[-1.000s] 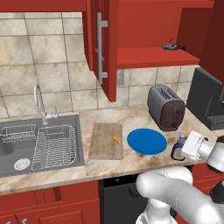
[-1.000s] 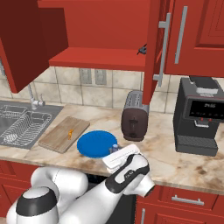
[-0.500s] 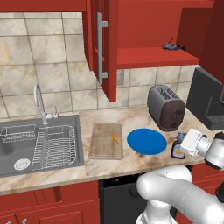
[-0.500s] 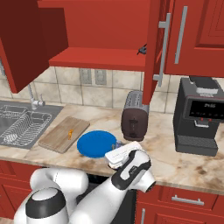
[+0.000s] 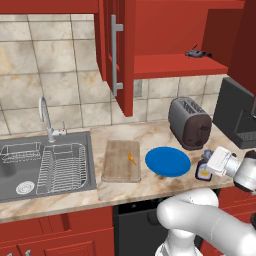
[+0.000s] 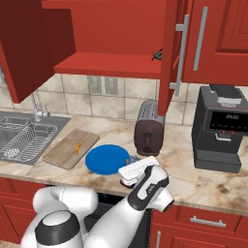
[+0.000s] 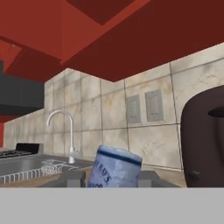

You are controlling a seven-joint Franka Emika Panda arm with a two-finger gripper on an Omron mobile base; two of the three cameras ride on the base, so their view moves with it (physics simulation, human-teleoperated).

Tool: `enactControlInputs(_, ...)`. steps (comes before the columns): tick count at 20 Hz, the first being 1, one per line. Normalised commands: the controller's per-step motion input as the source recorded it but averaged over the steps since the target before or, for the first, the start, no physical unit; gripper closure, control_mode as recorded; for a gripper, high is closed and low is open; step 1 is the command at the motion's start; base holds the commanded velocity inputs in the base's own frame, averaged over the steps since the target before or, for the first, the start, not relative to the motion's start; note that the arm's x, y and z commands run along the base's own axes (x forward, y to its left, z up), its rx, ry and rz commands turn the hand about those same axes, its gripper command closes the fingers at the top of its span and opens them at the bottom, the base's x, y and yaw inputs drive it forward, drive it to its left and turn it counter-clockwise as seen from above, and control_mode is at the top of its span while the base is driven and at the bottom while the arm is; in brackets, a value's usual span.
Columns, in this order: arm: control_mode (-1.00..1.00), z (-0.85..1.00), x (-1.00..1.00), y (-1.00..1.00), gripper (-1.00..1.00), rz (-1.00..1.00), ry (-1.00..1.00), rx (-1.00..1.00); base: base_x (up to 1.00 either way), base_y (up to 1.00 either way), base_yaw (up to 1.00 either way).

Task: Pick the shrimp from the plate and place it on the cutting board. Then pick the condiment bottle from the cabinet and place it next to the cutting board.

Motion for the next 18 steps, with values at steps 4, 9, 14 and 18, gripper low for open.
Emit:
enactControlInputs(4, -1.0, -0.21, 0.0, 0.0, 1.0, 0.0, -0.05, 0.0, 0.0, 0.0, 0.0)
enactControlInputs(9, -1.0, -0.19, 0.0, 0.0, 1.0, 0.0, -0.09, 0.0, 0.0, 0.0, 0.0)
enactControlInputs(14, -1.0, -0.2, 0.0, 0.0, 1.0, 0.0, -0.12, 0.0, 0.0, 0.0, 0.0)
enactControlInputs(18, -1.0, -0.2, 0.0, 0.01, 1.0, 0.0, -0.11, 0.0, 0.0, 0.0, 0.0)
